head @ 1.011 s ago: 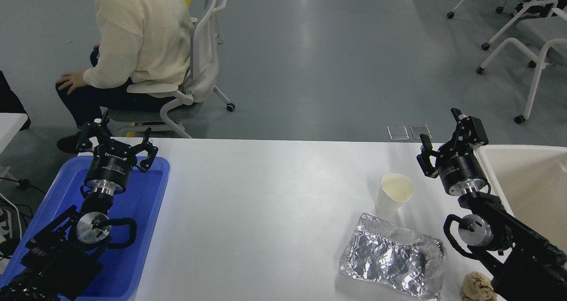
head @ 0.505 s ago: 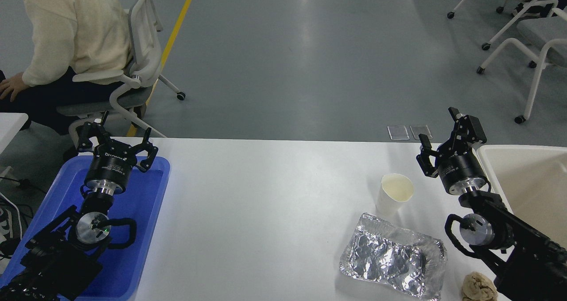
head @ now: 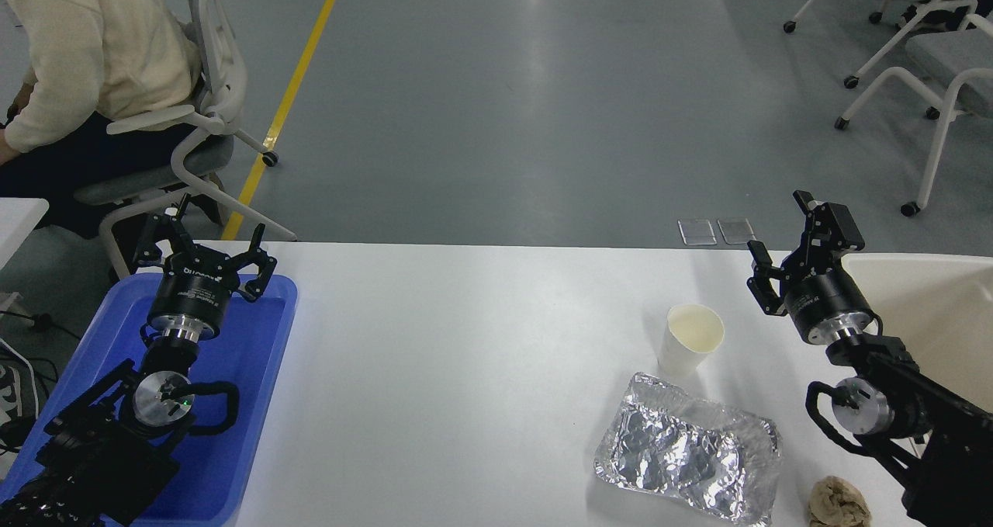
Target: Pick up paper cup place in dustbin
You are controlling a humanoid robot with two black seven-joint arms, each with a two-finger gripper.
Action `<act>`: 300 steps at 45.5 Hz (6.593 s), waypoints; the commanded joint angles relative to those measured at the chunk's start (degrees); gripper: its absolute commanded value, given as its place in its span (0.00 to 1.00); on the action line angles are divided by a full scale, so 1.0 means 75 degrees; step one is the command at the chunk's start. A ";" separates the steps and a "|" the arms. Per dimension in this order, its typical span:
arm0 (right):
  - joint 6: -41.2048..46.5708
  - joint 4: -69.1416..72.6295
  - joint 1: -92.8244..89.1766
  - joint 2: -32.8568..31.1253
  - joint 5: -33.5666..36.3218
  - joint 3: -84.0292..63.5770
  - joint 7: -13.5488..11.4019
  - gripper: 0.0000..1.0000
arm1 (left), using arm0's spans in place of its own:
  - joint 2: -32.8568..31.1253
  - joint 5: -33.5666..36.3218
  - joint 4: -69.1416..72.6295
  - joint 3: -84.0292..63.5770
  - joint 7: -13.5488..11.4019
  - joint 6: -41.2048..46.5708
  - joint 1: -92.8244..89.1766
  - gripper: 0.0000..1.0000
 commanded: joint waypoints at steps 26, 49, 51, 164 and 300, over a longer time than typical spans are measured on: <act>0.0151 0.1473 0.7239 -0.0898 -0.0029 -1.2327 0.0018 1.00 | 0.0001 -0.0010 -0.0001 0.0000 0.0000 -0.0005 0.0001 1.00; 0.3418 0.3115 1.0380 0.0169 -0.0333 -1.6092 0.0018 1.00 | 0.0001 -0.0010 -0.0001 0.0000 0.0000 -0.0017 0.0001 1.00; 0.3700 0.3115 1.0486 0.0298 -0.0625 -1.6115 0.0018 1.00 | 0.0001 -0.0010 -0.0001 0.0000 0.0000 -0.0017 0.0001 1.00; 0.3409 0.0127 0.8049 0.2430 -0.1447 -1.2963 -0.2525 1.00 | 0.0001 0.0002 -0.0001 0.0000 0.0012 -0.0028 0.0001 1.00; 0.5623 0.2565 1.3884 0.0802 -0.0943 -1.3385 -0.2830 0.00 | 0.0001 0.0002 -0.0001 0.0011 0.0012 -0.0040 0.0001 1.00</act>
